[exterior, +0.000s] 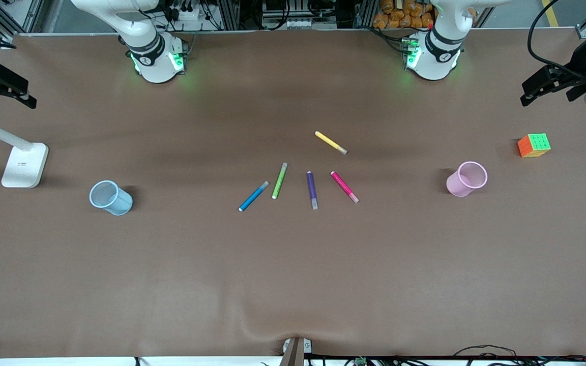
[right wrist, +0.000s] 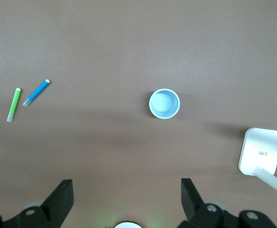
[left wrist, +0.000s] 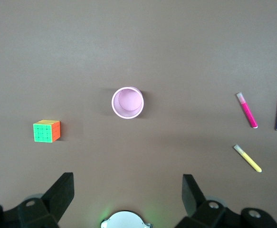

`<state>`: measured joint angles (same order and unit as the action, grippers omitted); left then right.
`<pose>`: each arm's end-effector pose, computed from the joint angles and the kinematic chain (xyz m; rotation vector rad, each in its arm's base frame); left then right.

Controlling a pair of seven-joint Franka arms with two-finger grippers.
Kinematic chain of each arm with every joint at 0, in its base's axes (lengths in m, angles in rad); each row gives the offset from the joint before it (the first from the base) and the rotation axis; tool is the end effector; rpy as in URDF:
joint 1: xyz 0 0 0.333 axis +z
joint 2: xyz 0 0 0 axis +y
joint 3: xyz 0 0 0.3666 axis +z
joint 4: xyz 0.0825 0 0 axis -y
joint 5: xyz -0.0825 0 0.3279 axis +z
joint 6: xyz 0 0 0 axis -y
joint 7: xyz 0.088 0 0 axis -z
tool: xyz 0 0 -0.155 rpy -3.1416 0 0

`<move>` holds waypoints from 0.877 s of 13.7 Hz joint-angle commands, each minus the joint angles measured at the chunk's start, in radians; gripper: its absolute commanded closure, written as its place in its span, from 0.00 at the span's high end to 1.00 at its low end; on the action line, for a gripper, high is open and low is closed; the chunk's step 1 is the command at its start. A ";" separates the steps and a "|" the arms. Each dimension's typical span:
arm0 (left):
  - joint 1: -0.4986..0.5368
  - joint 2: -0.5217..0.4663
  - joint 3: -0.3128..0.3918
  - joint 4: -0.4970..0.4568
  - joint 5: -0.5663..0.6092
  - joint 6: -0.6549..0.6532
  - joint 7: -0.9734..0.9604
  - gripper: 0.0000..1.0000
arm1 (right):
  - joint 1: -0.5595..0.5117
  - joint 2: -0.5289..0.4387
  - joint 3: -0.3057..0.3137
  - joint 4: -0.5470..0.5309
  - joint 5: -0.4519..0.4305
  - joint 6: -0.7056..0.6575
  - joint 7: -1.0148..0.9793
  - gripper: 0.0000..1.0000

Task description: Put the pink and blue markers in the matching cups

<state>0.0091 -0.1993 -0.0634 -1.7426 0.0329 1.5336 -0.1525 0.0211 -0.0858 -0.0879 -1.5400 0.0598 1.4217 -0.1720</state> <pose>0.4199 -0.0210 0.6443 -3.0915 -0.1556 0.0083 0.4493 -0.0225 0.6678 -3.0662 -0.1743 0.0378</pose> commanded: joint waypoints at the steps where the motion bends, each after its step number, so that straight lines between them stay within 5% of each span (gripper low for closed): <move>1: 0.009 0.012 -0.003 0.028 -0.004 -0.027 0.019 1.00 | 0.007 -0.008 -0.007 -0.011 -0.009 0.010 0.002 1.00; 6: 0.008 0.089 -0.003 0.130 0.005 -0.108 0.016 1.00 | 0.010 -0.006 -0.007 -0.012 -0.009 0.010 0.000 1.00; 12: 0.012 0.086 -0.003 0.130 0.004 -0.121 0.025 1.00 | 0.013 -0.006 -0.015 -0.015 -0.011 0.008 0.000 1.00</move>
<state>0.0115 -0.1158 -0.0615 -1.6368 0.0329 1.4440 -0.1518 0.0220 -0.0832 -0.0920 -1.5422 0.0598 1.4217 -0.1721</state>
